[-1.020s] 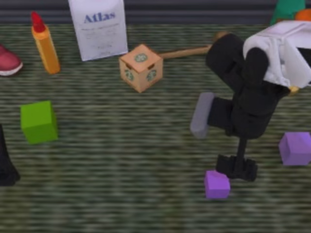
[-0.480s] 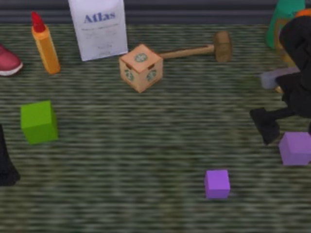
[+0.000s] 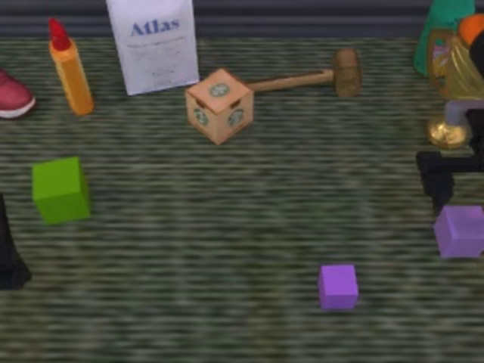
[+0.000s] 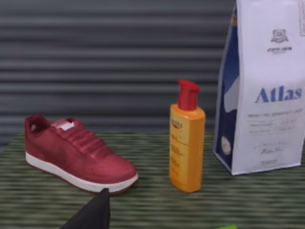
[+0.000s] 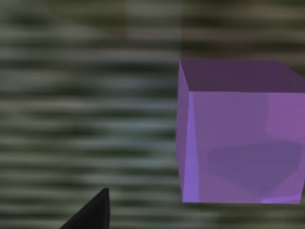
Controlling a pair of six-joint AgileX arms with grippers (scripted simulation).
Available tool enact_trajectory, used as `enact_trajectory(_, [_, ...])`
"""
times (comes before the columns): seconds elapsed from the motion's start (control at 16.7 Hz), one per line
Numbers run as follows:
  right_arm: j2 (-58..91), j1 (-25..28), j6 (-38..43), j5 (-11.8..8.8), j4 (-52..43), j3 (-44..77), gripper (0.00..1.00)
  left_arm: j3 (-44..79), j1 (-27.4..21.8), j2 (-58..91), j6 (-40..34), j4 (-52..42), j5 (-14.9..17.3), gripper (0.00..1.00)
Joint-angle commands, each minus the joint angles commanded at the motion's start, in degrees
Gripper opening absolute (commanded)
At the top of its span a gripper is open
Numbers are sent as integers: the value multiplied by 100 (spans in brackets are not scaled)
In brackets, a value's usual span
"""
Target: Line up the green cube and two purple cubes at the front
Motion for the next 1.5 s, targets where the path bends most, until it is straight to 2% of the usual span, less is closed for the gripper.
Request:
enact_trajectory(0.24, [124,11,7,0,219,-109,100,0,0,0,0,0,0,100])
enact_trajectory(0.66, [851,10,23,5,1758,-887,100,0,0,0,0,0,0,100])
enact_trajectory(0.96, [929,10,24,6,1901,-971,100,0,0,0,0,0,0,100])
enact_trajectory(1.5, [929,10,24,6,1901,-971,32,0,0,0,0,0,0,100])
